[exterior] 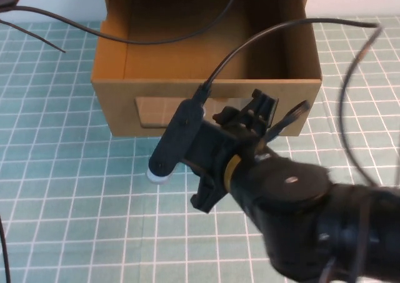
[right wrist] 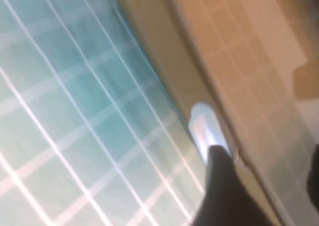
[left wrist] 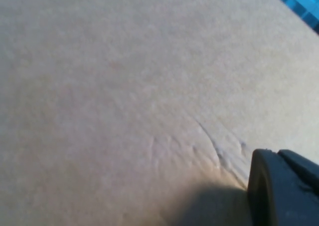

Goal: Open the shoe box
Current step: 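Pull the top drawer of the cardboard box fully open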

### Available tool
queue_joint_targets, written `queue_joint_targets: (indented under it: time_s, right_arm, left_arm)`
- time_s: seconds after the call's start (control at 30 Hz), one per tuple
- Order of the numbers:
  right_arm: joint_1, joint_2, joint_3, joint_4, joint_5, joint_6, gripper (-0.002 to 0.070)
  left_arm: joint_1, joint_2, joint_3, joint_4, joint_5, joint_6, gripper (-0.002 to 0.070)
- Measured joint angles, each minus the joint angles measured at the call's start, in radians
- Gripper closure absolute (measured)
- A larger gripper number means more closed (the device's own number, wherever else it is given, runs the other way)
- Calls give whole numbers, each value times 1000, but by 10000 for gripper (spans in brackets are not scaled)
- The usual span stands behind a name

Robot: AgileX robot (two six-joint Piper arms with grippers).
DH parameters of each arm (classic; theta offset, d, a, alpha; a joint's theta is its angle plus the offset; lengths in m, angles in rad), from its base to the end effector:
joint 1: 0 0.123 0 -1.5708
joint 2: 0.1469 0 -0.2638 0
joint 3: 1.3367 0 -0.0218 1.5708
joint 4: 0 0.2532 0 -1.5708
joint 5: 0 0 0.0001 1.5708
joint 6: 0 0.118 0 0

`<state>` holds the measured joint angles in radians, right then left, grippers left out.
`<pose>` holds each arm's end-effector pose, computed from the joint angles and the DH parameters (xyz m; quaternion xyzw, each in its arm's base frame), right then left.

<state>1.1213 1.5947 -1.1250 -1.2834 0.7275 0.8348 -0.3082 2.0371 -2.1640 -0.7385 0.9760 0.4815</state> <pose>0.2248 0.2926 0.2552 -0.4521 0.7228 -0.1218 0.5083 0.4322 -0.2067 0.3572 0.2668 0.8177 -0.3213 0.3963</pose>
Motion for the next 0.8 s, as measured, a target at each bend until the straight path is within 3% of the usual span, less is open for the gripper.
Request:
queue_joint_targets:
  time_s: [0.13, 0.33, 0.4, 0.5, 0.57, 0.63, 0.8]
  right_arm:
    - [0, -88, 0, 143, -105, -49, 306]
    - [0, -251, 0, 437, -147, -211, 318]
    - [0, -314, 0, 516, -135, -263, 365]
    - [0, -417, -6, 593, -98, -352, 540]
    - [0, -490, -19, 611, -69, -431, 619]
    - [0, -562, -29, 611, -24, -523, 660]
    - [0, -705, -30, 606, 138, -650, 685]
  left_arm:
    - [0, -42, 12, 30, -36, 0, 680]
    - [2, -205, 18, 74, -28, 0, 680]
    - [9, -275, 18, 101, 25, 0, 680]
    - [29, -387, 18, 137, 108, 0, 680]
    - [41, -467, 18, 168, 166, 0, 680]
    - [45, -550, 18, 218, 234, -4, 680]
    - [45, -783, 117, 322, 284, -28, 680]
